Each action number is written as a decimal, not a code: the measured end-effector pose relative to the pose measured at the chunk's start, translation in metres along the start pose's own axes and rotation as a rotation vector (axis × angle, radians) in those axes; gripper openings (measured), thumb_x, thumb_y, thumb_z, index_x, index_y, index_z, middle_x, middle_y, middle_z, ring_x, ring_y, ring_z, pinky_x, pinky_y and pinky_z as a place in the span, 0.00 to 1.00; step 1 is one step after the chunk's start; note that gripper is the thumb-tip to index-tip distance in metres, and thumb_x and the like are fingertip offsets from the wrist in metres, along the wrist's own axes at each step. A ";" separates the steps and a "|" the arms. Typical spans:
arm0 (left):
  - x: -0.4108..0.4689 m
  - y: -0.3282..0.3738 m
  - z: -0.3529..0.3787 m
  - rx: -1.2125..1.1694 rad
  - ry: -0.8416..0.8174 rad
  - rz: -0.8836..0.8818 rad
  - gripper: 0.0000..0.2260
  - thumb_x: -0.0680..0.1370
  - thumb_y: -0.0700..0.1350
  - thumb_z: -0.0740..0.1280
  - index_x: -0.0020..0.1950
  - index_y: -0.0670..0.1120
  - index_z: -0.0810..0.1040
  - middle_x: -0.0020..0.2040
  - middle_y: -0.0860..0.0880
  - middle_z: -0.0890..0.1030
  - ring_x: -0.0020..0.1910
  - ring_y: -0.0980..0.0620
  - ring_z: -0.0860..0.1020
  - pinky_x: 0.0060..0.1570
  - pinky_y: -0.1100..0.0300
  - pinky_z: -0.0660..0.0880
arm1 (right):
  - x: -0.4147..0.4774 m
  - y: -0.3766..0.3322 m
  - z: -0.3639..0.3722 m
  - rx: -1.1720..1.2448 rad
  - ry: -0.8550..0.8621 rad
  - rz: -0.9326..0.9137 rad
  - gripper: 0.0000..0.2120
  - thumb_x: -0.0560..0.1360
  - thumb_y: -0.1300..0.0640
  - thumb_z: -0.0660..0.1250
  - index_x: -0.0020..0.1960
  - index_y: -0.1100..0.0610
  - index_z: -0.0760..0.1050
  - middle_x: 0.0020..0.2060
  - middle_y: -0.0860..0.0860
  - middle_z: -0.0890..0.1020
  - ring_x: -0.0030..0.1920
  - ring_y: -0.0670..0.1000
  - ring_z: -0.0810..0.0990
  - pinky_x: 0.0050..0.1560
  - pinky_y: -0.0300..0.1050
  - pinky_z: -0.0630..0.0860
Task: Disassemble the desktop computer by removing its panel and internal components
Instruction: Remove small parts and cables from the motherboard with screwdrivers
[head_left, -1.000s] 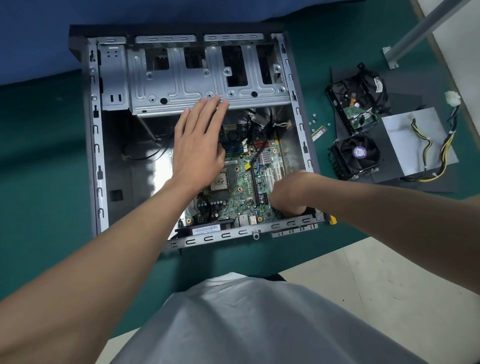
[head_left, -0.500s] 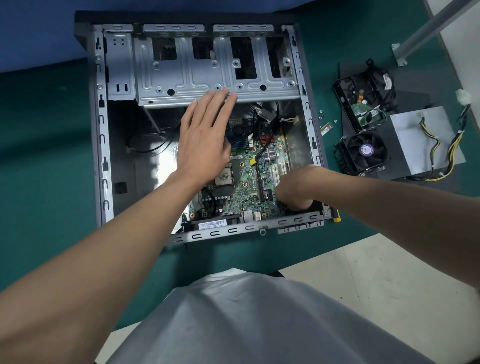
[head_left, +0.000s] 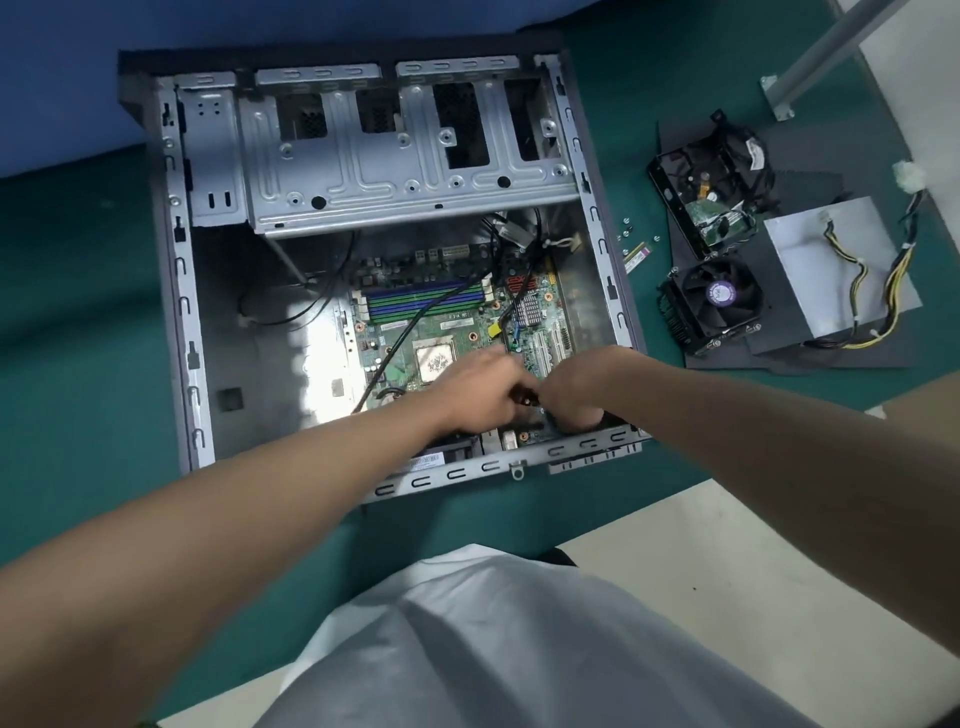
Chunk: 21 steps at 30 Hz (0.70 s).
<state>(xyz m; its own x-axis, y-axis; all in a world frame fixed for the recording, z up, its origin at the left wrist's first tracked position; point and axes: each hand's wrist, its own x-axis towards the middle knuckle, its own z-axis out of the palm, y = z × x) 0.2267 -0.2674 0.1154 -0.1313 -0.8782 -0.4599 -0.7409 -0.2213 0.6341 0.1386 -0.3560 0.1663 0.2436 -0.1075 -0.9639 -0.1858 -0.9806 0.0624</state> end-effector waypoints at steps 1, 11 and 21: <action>0.007 0.002 0.003 0.029 0.013 0.007 0.16 0.75 0.56 0.69 0.61 0.52 0.79 0.54 0.51 0.72 0.56 0.51 0.66 0.56 0.55 0.66 | 0.001 0.001 0.001 0.035 0.020 0.016 0.13 0.78 0.62 0.60 0.62 0.63 0.71 0.36 0.51 0.71 0.34 0.49 0.69 0.35 0.44 0.67; 0.032 0.002 0.038 -0.073 0.097 -0.043 0.18 0.70 0.60 0.70 0.54 0.51 0.76 0.53 0.53 0.59 0.48 0.56 0.53 0.52 0.55 0.55 | 0.003 -0.003 0.000 0.208 0.054 0.052 0.18 0.78 0.61 0.62 0.66 0.63 0.69 0.42 0.53 0.68 0.38 0.51 0.68 0.48 0.44 0.67; 0.032 0.002 0.039 -0.041 0.164 0.049 0.30 0.70 0.66 0.64 0.67 0.50 0.72 0.55 0.52 0.64 0.48 0.58 0.54 0.45 0.59 0.49 | -0.051 0.001 -0.019 -0.130 0.371 -0.020 0.10 0.79 0.53 0.62 0.50 0.60 0.74 0.35 0.52 0.71 0.44 0.54 0.73 0.57 0.54 0.66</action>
<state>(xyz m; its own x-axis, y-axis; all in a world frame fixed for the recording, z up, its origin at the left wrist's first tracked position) 0.1953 -0.2797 0.0783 -0.0549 -0.9451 -0.3220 -0.7085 -0.1904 0.6796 0.1443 -0.3544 0.2203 0.5779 -0.1171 -0.8077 -0.0615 -0.9931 0.1000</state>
